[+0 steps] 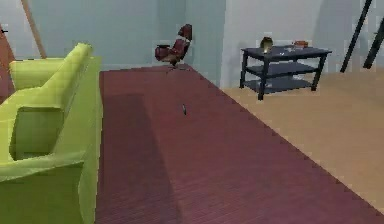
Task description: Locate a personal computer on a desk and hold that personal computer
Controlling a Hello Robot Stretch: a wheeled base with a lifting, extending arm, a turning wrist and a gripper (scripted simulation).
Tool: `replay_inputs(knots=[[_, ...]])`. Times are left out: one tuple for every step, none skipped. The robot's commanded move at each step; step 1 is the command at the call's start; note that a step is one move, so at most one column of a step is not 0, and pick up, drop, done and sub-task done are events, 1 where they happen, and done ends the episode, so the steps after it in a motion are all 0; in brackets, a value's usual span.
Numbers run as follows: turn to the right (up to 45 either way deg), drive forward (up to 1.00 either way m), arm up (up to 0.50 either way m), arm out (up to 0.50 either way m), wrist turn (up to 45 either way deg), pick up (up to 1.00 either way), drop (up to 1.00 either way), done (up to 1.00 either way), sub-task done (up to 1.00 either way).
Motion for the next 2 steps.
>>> replay_inputs(knots=[[0.0,0.75,0.00,0.00,0.0,0.00,0.00,0.00,0.00],[-21.0,0.00,0.00,0.00,0.0,0.00,0.00,0.00,0.00]])
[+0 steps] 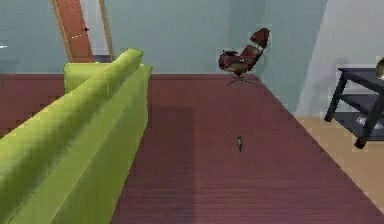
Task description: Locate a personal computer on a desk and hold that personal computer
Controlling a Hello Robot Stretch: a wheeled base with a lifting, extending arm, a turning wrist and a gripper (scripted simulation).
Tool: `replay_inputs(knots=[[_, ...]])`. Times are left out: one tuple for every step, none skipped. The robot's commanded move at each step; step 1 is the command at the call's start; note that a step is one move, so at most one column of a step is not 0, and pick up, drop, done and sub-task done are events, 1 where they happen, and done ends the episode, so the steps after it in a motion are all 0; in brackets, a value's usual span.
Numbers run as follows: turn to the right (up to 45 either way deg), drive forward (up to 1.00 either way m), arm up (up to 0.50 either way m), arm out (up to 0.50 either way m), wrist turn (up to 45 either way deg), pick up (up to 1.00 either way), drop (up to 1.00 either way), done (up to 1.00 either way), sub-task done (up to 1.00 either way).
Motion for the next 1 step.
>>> replay_inputs(knots=[[0.0,1.00,0.00,0.00,0.0,0.00,0.00,0.00,0.00]])
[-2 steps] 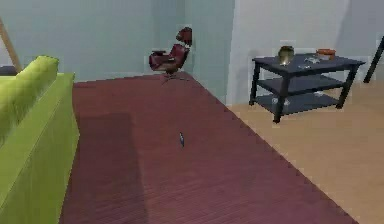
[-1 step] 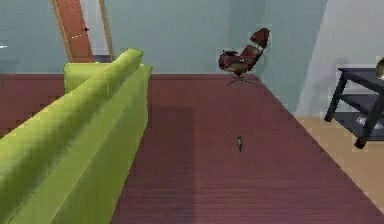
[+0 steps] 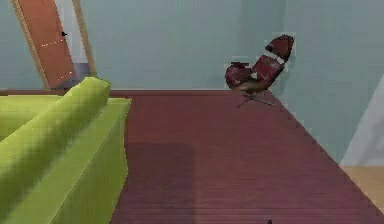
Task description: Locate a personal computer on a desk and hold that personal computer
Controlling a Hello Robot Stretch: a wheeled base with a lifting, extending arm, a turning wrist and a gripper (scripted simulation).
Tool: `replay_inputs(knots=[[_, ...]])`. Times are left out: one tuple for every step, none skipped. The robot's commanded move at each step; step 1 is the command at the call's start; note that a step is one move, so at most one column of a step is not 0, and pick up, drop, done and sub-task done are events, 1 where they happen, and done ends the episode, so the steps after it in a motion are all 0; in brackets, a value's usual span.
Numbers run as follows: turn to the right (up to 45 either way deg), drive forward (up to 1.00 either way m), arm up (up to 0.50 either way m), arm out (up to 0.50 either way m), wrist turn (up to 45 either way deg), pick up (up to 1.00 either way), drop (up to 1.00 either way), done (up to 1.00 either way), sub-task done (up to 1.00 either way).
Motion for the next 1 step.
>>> replay_inputs(knots=[[0.0,1.00,0.00,0.00,0.0,0.00,0.00,0.00,0.00]])
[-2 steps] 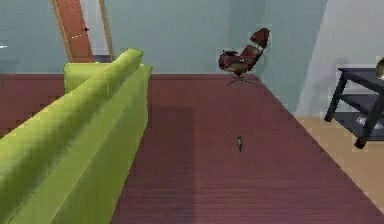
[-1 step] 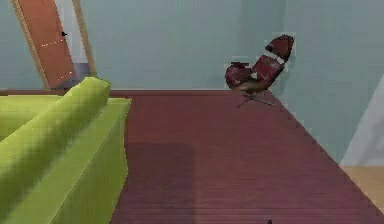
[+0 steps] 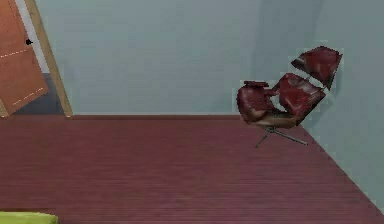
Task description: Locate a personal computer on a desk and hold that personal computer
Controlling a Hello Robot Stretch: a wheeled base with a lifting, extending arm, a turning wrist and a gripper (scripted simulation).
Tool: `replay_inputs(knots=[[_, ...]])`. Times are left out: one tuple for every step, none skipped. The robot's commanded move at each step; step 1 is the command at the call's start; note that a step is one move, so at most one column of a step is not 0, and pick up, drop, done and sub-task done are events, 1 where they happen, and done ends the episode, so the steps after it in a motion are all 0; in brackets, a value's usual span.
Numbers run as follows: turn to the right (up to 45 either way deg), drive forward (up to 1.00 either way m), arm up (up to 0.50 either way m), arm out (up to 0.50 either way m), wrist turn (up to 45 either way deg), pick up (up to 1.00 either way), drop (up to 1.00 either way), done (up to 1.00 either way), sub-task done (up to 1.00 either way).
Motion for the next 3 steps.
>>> replay_inputs(knots=[[-9.0,0.00,0.00,0.00,0.0,0.00,0.00,0.00,0.00],[0.0,0.30,0.00,0.00,0.0,0.00,0.00,0.00,0.00],[-12.0,0.00,0.00,0.00,0.0,0.00,0.00,0.00,0.00]])
